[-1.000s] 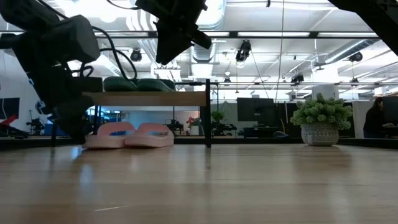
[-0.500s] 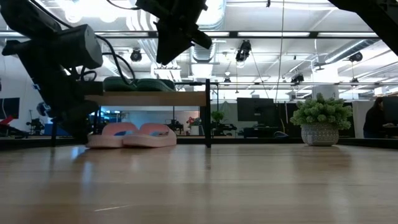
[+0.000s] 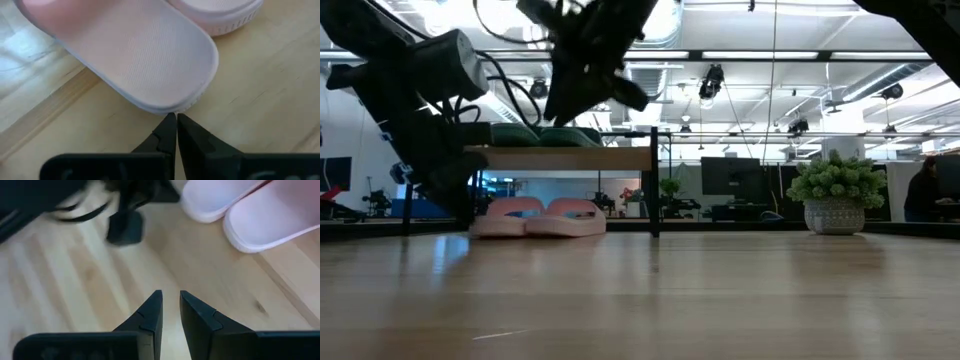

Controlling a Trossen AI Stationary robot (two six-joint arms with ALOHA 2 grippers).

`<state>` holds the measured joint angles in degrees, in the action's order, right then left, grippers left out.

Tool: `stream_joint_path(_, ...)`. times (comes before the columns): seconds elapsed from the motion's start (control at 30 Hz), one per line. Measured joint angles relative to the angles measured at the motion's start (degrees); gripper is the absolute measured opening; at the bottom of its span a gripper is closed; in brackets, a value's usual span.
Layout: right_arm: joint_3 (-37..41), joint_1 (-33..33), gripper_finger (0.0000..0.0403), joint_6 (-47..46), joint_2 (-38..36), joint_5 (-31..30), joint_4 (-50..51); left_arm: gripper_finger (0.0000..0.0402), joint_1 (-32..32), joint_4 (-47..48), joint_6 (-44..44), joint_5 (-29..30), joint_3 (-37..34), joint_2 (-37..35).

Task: Pick and place slides into the shelf
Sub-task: Adjust the left pink slide under the shelf, then adjust the right pink slide under the shelf

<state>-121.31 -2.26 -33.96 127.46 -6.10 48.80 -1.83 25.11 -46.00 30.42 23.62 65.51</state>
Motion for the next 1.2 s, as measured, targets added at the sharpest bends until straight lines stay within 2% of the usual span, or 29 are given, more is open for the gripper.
stream_joint_path(0.2,9.22,-0.04,0.0059,-7.00,0.08,-5.84,-13.95,0.0002,-0.04,1.26,0.71,0.85,-0.22,-3.25)
stream_joint_path(0.47,22.89,2.20,0.0058,-19.23,0.07,-6.58,-30.05,0.0002,-0.04,4.72,2.93,0.08,-0.24,-10.31)
stream_joint_path(0.63,29.06,2.45,0.0023,-22.16,0.09,-9.55,-41.36,0.0002,-0.24,8.47,3.05,-0.05,-0.39,-16.06)
stream_joint_path(0.93,29.17,3.10,0.0009,-16.92,0.09,-18.46,-43.37,0.0002,-0.24,8.49,4.92,-0.11,-0.57,-23.05)
stream_joint_path(1.1,29.61,4.72,0.0009,-16.11,0.09,-17.27,-43.53,0.0002,-0.24,8.52,4.93,-0.17,-0.57,-24.04)
stream_joint_path(1.2,29.68,6.06,0.0009,-13.59,0.13,-14.47,-43.59,0.0002,-0.24,8.50,4.92,-0.44,-0.57,-24.32)
